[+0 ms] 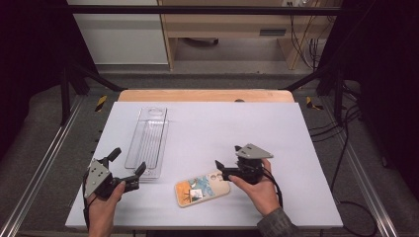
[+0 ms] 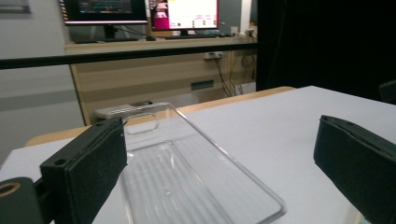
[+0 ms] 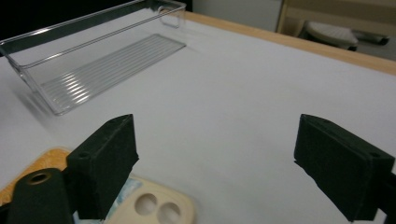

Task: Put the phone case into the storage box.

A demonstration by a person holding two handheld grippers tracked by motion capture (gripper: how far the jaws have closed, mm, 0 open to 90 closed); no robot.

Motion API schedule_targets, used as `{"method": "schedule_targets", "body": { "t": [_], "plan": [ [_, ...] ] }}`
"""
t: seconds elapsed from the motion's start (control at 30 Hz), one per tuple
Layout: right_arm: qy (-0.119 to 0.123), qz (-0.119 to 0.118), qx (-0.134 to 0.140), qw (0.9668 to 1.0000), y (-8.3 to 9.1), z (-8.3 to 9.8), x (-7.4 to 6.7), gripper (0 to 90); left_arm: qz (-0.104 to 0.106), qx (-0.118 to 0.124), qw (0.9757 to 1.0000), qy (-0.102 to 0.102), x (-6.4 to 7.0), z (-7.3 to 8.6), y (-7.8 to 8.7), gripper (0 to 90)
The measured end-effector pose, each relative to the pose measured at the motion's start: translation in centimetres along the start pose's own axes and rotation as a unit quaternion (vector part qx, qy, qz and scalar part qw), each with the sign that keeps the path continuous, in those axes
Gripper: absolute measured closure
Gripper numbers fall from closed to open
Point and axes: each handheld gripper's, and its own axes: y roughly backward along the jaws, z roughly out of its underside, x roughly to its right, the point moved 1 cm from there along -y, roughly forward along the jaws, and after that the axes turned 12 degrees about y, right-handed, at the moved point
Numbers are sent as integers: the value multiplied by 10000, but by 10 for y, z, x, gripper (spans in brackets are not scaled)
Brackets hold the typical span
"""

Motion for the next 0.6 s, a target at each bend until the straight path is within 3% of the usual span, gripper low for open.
{"method": "schedule_targets", "body": {
  "t": [0.17,0.37,0.47,0.6],
  "plan": [
    [-142,289,269,9991,41,16,20,66,220,-302,9990,-247,20,1,-9,21],
    [-360,616,495,9962,85,41,40,72,545,-719,9945,-535,43,7,-22,20],
    [-568,638,636,9943,96,56,47,68,668,-846,9925,-571,50,7,-26,22],
    [-560,755,751,9927,100,67,54,62,752,-943,9915,-489,55,3,-32,23]
  ]
}}
